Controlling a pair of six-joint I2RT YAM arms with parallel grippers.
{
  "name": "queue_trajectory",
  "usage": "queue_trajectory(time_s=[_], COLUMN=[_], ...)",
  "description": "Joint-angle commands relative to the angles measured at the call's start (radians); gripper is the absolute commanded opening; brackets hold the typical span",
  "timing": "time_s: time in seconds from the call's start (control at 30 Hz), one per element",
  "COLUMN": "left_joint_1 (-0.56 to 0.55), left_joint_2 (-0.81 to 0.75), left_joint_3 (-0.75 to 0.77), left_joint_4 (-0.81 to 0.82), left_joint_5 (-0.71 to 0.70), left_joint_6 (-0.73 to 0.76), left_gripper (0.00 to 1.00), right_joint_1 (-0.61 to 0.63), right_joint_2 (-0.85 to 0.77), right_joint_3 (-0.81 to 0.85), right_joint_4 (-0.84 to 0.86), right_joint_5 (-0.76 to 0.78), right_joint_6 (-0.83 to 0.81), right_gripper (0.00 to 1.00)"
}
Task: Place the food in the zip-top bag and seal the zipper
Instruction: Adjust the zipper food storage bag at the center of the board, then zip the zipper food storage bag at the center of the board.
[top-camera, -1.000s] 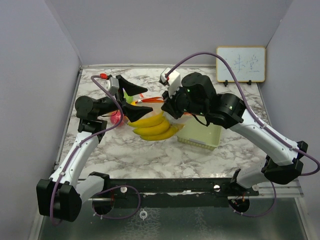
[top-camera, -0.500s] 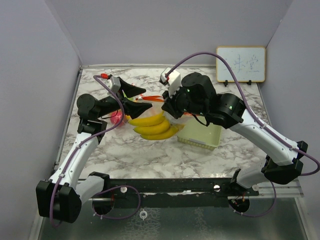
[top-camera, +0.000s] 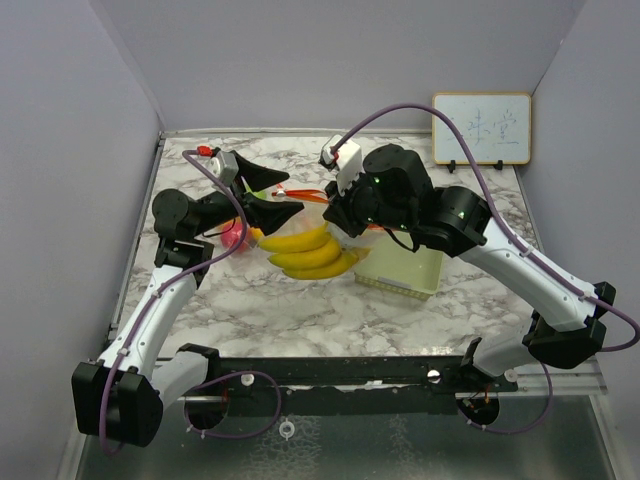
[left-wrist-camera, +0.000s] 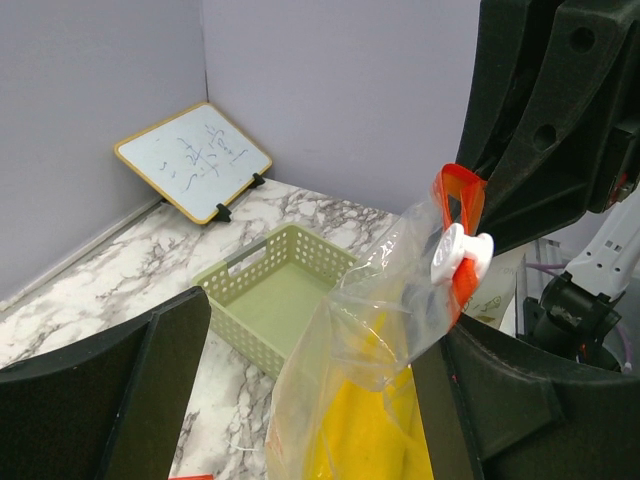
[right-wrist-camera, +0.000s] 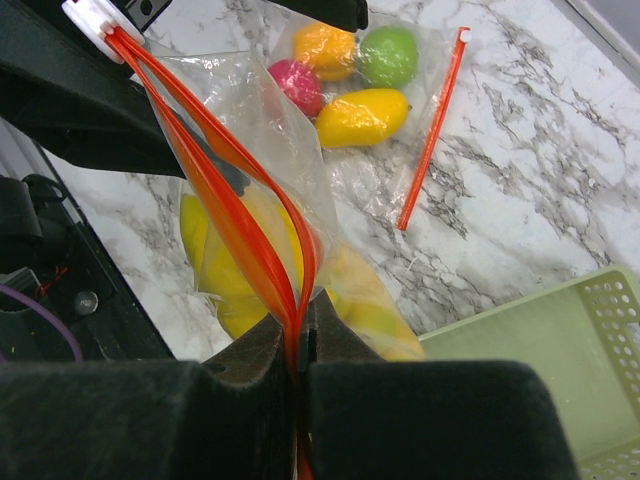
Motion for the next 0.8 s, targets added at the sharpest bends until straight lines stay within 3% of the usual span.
queue_trajectory(time_s=[0.0,0.17,0.27,0.4,0.47,0.7,0.73,0.77], left_joint_1=[-0.001,0.001,0.000,0.001,0.002,0.002,0.001,0.001], left_joint_2=[-0.026,-0.023,-0.014,-0.006,-0.003,0.037,0.042,0.045], left_joint_3=[0.027,0.054,0.062,0.068,0.073,0.112,0.115,0.114], left_joint_4=[0.068,0.058,0.066,0.071,0.060,0.017,0.015,0.023], left_joint_5=[-0.025,-0.001,0.016,0.036,0.036,0.048,0.045,0.049], left_joint_6=[-0.011,-0.003,-0.005,-0.006,-0.002,-0.021,-0.033,-0.044], left_gripper=[0.82,0.76,0.61,0.32,0.01,0.00,0.00,0.00], right_joint_1=[-0.008,-0.014,-0.015,-0.017,-0.017,-0.018,-0.018,-0.019], right_joint_2=[0.004,0.004,0.004,-0.001,-0.003,-0.005,-0.007,-0.010], right_joint_3=[0.010,0.010,0.005,-0.008,-0.011,-0.010,-0.012,-0.015], right_joint_4=[0.035,0.034,0.034,0.038,0.038,0.034,0.034,0.034], right_joint_5=[0.012,0.015,0.015,0.014,0.017,0.013,0.013,0.014], right_joint_6=[0.012,0.012,0.014,0.017,0.017,0.009,0.004,-0.001], right_gripper=[0.02,0.02,0.02,0.02,0.02,0.02,0.04,0.12])
